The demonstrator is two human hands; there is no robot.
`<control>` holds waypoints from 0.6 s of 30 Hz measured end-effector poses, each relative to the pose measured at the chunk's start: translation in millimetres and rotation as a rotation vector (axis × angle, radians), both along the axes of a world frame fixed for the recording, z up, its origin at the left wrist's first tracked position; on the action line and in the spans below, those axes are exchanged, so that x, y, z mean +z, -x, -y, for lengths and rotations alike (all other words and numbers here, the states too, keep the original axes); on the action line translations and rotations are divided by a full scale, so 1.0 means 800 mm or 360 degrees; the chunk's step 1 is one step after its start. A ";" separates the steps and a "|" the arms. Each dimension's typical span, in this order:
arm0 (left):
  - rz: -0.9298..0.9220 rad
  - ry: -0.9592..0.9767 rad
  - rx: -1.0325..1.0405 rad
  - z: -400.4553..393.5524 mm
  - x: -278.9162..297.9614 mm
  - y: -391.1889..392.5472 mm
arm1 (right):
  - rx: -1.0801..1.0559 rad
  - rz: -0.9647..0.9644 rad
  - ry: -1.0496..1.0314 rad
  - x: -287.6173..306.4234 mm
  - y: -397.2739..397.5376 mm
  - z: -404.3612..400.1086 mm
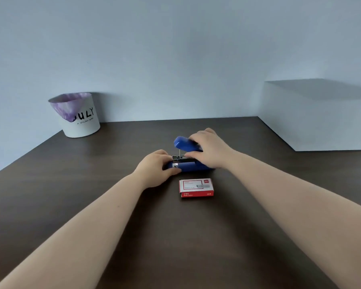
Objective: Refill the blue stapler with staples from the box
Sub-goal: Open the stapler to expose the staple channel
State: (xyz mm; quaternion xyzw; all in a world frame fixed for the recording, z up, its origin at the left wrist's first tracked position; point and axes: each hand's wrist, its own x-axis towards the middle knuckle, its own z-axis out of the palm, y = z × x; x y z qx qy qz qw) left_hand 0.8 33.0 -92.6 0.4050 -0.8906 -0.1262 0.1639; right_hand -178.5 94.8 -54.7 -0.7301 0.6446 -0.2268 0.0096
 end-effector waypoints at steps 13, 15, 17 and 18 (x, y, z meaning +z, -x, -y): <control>-0.0070 0.0038 -0.0042 0.004 -0.005 -0.006 | -0.0200 0.1953 -0.0020 -0.018 0.084 -0.057; -0.0071 0.0037 -0.0055 0.004 -0.005 -0.010 | -0.0223 0.2129 -0.0032 -0.032 0.092 -0.067; -0.0056 0.0044 -0.0071 0.005 -0.004 -0.016 | -0.0345 0.1790 -0.0041 -0.037 0.100 -0.071; -0.0052 0.0046 -0.0075 0.005 -0.004 -0.019 | -0.0421 0.1468 -0.0065 -0.038 0.104 -0.071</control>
